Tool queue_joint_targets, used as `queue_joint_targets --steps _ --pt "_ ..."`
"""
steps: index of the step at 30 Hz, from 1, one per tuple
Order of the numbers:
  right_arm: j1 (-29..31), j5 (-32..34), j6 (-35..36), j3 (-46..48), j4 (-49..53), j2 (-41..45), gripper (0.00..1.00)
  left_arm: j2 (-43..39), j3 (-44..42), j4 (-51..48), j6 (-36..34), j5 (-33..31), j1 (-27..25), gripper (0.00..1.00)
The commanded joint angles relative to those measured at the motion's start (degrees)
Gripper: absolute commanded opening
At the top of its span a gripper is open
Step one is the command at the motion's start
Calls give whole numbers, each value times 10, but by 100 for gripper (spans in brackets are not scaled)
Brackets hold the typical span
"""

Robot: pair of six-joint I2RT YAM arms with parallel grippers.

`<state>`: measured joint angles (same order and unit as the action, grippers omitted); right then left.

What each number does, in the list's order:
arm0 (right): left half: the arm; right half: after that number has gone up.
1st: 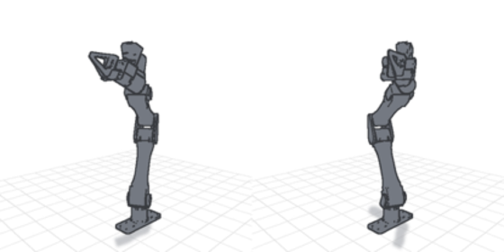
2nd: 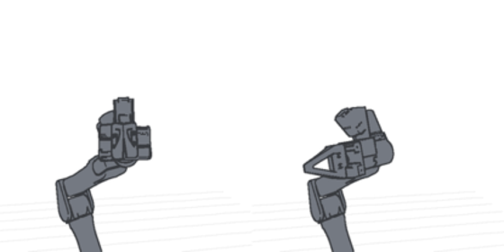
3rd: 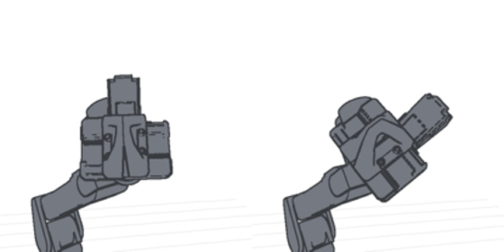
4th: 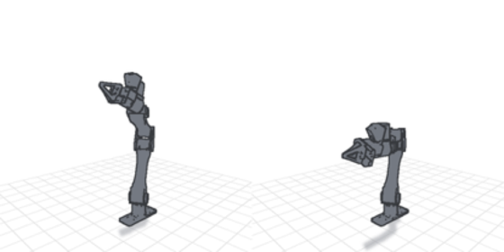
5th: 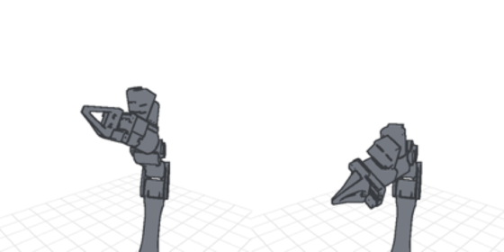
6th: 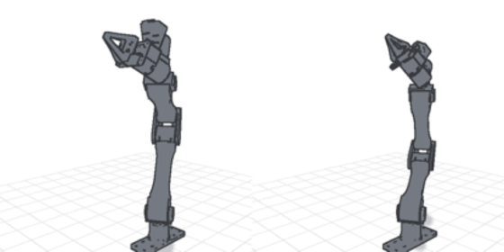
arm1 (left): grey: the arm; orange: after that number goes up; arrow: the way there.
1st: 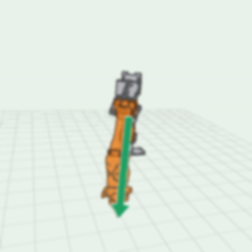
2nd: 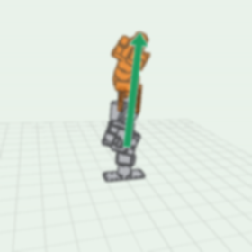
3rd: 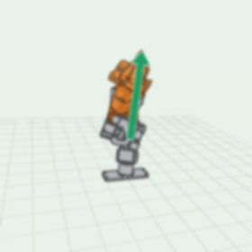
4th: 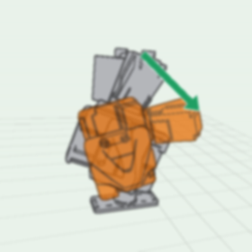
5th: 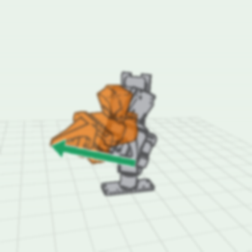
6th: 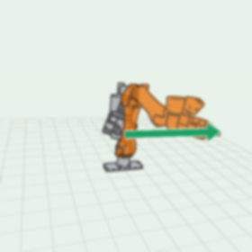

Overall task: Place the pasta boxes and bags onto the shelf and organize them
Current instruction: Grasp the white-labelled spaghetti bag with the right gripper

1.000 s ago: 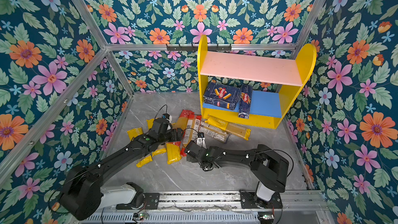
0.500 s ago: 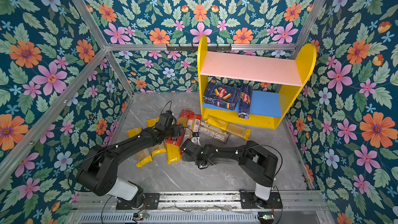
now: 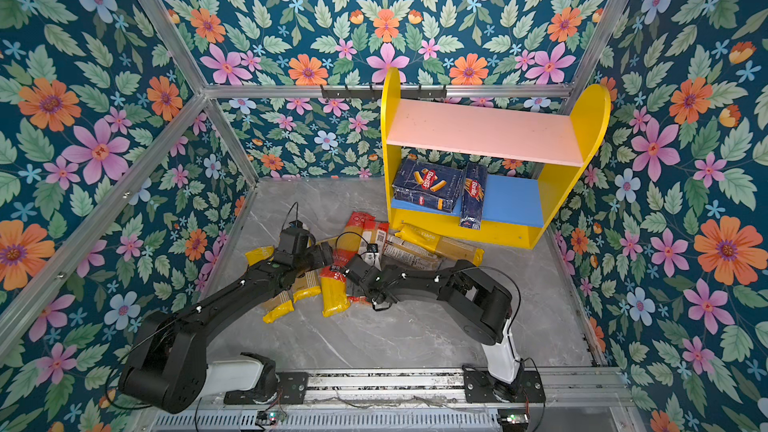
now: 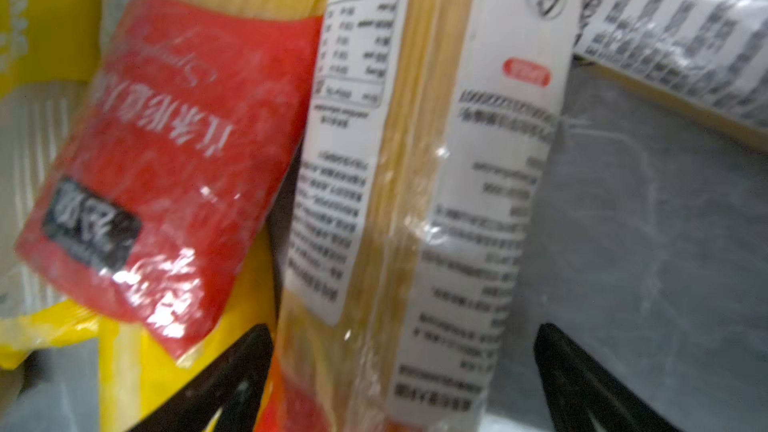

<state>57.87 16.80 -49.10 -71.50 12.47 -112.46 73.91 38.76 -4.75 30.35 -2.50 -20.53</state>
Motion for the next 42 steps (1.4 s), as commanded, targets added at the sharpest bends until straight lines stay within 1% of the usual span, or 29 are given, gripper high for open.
queue_joint_targets --steps 1,8,12,14,16,18,20,22,24,29,33,37,42 --pt "-1 10 18 -32 44 -19 99 -23 -15 19 23 6 6 96" --pt "2 11 0 -63 58 -66 99 -57 -39 21 34 4 14 96" --pt "16 41 -2 -97 102 -92 99 -76 -43 11 31 -4 15 96" --pt "25 51 -7 -107 116 -103 97 -86 -46 8 32 -6 18 96" --pt "29 52 -18 -110 123 -111 88 -95 -49 6 33 -6 21 96" --pt "30 52 -33 -108 132 -116 71 -102 -51 2 33 -7 22 96" --pt "31 52 -45 -96 136 -114 57 -108 -52 -2 33 -8 23 96" --pt "31 56 -54 -78 134 -104 46 -112 -52 -7 33 -8 24 96" --pt "31 59 -56 -57 126 -86 40 -118 -52 -10 32 -8 24 96" --pt "31 63 -52 -7 119 -24 28 -129 -45 -24 28 -12 24 96" --pt "31 52 -30 7 126 7 24 -136 -40 -27 23 -9 23 97" --pt "35 39 -17 28 114 39 23 -132 -39 -24 23 8 24 97" --pt "42 40 -12 67 106 108 23 -136 -36 -28 24 12 24 97"
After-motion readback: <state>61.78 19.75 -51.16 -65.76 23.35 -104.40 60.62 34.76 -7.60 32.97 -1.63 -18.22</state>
